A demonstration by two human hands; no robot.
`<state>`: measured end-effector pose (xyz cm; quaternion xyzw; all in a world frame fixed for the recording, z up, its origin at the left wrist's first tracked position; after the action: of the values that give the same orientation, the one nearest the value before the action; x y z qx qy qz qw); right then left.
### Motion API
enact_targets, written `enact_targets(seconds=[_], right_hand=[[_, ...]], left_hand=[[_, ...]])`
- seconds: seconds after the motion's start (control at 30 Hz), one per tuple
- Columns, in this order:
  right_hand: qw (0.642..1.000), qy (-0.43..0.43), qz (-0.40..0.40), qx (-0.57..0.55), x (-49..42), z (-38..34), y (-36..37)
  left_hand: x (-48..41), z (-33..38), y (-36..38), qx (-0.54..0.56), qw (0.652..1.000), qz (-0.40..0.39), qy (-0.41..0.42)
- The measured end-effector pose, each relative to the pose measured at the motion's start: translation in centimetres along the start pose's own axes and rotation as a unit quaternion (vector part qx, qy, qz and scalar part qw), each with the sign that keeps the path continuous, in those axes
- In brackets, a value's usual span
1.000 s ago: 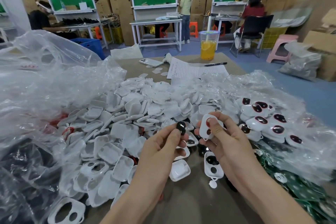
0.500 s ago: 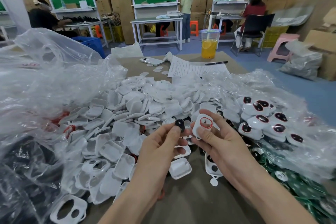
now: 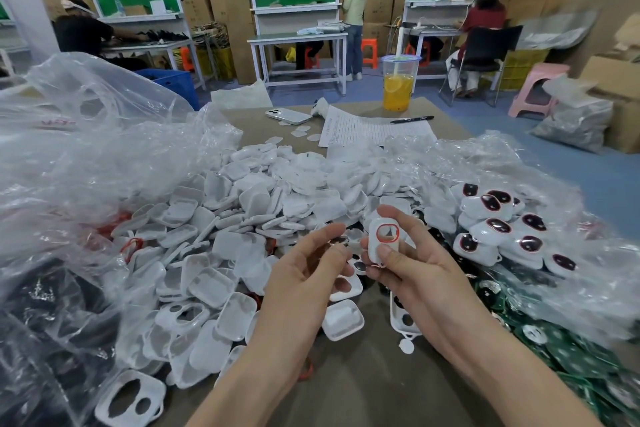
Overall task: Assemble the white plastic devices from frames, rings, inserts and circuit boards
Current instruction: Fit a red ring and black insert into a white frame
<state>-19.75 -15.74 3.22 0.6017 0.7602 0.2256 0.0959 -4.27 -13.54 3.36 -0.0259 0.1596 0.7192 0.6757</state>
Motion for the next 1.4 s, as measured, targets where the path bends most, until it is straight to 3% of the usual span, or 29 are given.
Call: enact_targets(seconds=[0.47, 0.63, 0.8, 1.0, 1.2, 1.4], right_hand=[[0.989, 0.095, -0.037, -0.104, 0.0, 0.0, 0.6], [0.998, 0.059, -0.019, -0.004, -0.2, 0.7, 0.7], [0.999, 0.042, -0.008, 0.015, 0.2, 0.8, 1.0], [0.973, -0.041, 0.055, 0.219, 1.3, 0.4, 1.4], [0.975, -0.063, 0.055, 0.207, 1.0, 0.8, 1.5], [0.969, -0.069, 0.043, 0.235, 1.3, 0.8, 1.7]], left_hand=[[0.4, 0.4, 0.8, -0.026, 0.997, -0.020, 0.064], [0.6, 0.5, 0.7, -0.095, 0.988, -0.065, 0.100], [0.6, 0.9, 0.7, -0.073, 0.993, -0.026, 0.092], [0.6, 0.9, 0.6, -0.111, 0.988, -0.015, 0.104], [0.4, 0.8, 0.3, -0.141, 0.983, 0.049, 0.110], [0.5, 0.6, 0.3, -0.157, 0.979, 0.044, 0.126]])
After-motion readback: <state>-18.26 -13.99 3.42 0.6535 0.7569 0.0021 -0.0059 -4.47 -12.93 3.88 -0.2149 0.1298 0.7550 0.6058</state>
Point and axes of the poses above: each hand's wrist, its own x-axis away from the middle knuckle, its own y-axis out of the palm, z = x × y, the point moved 2 cm from there along -x, towards the middle knuckle, and after that the axes turned 12 degrees about y, right-handed, at the moved point
